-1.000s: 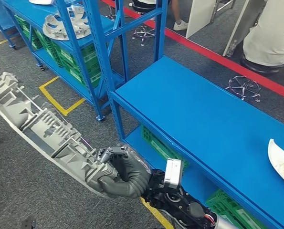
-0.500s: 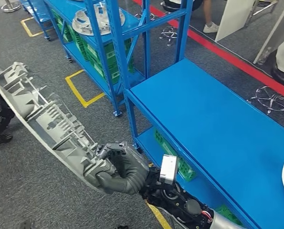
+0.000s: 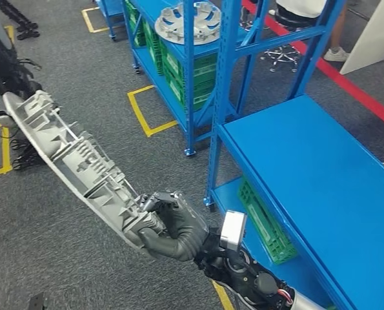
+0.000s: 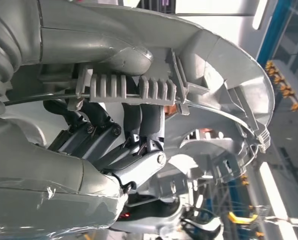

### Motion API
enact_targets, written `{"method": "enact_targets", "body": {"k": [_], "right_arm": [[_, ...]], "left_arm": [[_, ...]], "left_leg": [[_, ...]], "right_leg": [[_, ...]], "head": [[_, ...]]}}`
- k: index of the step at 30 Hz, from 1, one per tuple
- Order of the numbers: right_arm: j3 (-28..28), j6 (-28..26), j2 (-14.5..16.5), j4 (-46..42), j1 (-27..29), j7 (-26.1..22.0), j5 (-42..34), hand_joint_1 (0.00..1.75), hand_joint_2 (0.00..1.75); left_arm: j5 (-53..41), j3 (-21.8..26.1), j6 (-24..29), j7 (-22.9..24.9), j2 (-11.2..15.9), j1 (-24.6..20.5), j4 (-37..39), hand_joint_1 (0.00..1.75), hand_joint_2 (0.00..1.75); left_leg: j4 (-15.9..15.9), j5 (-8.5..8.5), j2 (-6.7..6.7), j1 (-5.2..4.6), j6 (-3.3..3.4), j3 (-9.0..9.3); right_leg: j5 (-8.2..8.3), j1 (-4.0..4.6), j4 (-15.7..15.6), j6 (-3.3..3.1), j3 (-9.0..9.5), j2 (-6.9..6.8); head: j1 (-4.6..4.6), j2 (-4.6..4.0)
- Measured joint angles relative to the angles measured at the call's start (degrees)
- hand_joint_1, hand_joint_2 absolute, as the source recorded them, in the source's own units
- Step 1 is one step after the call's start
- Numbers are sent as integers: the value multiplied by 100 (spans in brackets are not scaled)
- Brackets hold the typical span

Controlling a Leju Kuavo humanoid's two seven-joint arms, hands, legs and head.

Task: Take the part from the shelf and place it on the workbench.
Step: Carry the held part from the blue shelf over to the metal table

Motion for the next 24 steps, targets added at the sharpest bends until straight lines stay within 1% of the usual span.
{"method": "enact_targets", "body": {"k": [1,2,3,4,5,6,7,8,9,10,11,12,13,14,15,16,17,18,19,20,21,22,24], "right_arm": [[-7,-15,-21,-1,18,8,-1,175,175],[-14,-26,-38,-2,29,15,-1,175,175],[-22,-33,-51,-6,33,22,-2,175,175],[-29,-38,-62,-14,33,25,-2,175,175],[-31,-45,-69,-28,32,26,-2,175,175],[-32,-56,-75,-47,35,27,-2,175,175],[-32,-68,-79,-64,38,29,-2,175,175],[-33,-83,-80,-80,42,33,-2,175,175],[-34,-98,-82,-91,47,39,-2,175,175],[-38,-110,-83,-98,52,45,-2,175,175],[-43,-119,-85,-105,59,50,-2,175,175],[-49,-124,-87,-113,69,53,-2,175,175],[-54,-125,-92,-119,81,52,-1,175,175],[-60,-130,-99,-123,92,50,-1,175,175],[-64,-136,-107,-126,103,49,0,175,175],[-70,-143,-116,-126,110,50,-1,175,175],[-78,-145,-122,-126,115,52,-3,175,175],[-85,-140,-125,-126,118,56,-8,175,175],[-92,-125,-127,-126,118,58,-16,175,175],[-98,-105,-127,-126,114,61,-24,175,175],[-103,-86,-127,-126,109,62,-32,175,175],[-107,-71,-127,-127,105,62,-39,175,175],[-110,-53,-127,-128,101,64,-50,175,175]], "left_arm": [[-8,-15,0,1,1,2,0,0,175],[-11,-32,0,1,-1,6,0,0,175],[-12,-51,0,1,-2,9,0,0,175],[-12,-68,0,1,-3,9,0,0,175],[-13,-83,0,2,-3,2,-1,0,175],[-14,-96,0,3,-2,-4,-1,0,175],[-15,-108,1,5,2,-4,-1,0,175],[-16,-119,2,12,6,3,-1,0,175],[-17,-129,4,21,9,19,-1,0,175],[-18,-138,7,32,10,28,-1,0,175],[-21,-146,10,42,10,21,-2,0,175],[-26,-155,14,48,10,7,-2,0,175],[-30,-163,16,54,11,-9,-2,0,175],[-34,-173,19,57,11,-18,-2,0,175],[-36,-187,20,62,9,-16,-2,0,175],[-36,-202,22,66,9,-9,-2,0,175],[-36,-216,27,68,10,-1,-1,0,175],[-32,-225,34,71,15,4,-1,0,175],[-26,-229,43,74,17,1,-1,0,175],[-19,-230,51,78,19,-6,-1,0,175],[-12,-231,56,83,20,-11,-2,0,175],[-8,-233,60,86,19,-13,-2,0,175],[-2,-237,69,92,21,1,-1,0,175]], "left_leg": [[2,-6,-87,0,-1,14],[6,-16,-173,2,-6,30],[11,-27,-256,8,-18,44],[20,-38,-329,10,-34,47],[37,-44,-399,11,-57,31],[46,-39,-463,20,-89,0],[48,-28,-531,33,-127,-34],[44,-14,-606,46,-170,-61],[50,-18,-607,62,-202,-76],[115,-63,-508,58,-228,-106],[303,-171,-345,47,-248,-199],[620,-333,-144,40,-265,-359],[1026,-511,8,32,-287,-577],[1425,-654,79,36,-309,-798],[1684,-709,112,45,-329,-948],[1727,-655,137,56,-346,-986],[1524,-504,176,66,-359,-895],[1131,-297,251,75,-367,-694],[695,-127,372,70,-362,-471],[348,-5,452,56,-336,-292],[146,45,499,39,-297,-188],[91,34,494,17,-248,-164],[100,24,372,8,-161,-163]], "right_leg": [[105,-1,-27,-5,-23,11],[316,-1,-291,-17,63,38],[585,-2,-708,-34,222,127],[797,-13,-1124,-56,389,297],[931,-26,-1464,-70,528,455],[984,-29,-1653,-82,608,579],[969,-29,-1718,-94,641,626],[970,-28,-1757,-110,664,570],[982,-29,-1780,-137,688,495],[993,-38,-1819,-167,720,418],[1004,-46,-1858,-195,749,327],[1006,-44,-1880,-216,769,233],[999,-35,-1886,-232,773,141],[989,-29,-1885,-242,773,44],[977,-25,-1884,-246,776,-43],[964,-25,-1883,-244,779,-124],[948,-27,-1878,-234,786,-196],[927,-30,-1869,-217,797,-262],[901,-20,-1855,-189,805,-320],[872,-8,-1840,-156,812,-369],[844,6,-1829,-121,825,-411],[821,19,-1826,-87,840,-452],[775,9,-1821,-23,874,-510]], "head": [[19,0],[41,0],[66,0],[89,-1],[98,-1],[103,-1],[104,-1],[103,0],[103,0],[83,0],[51,0],[11,0],[-24,0],[-48,0],[-70,0],[-90,0],[-111,0],[-132,0],[-156,0],[-172,0],[-174,0],[-167,0],[-129,0]]}}
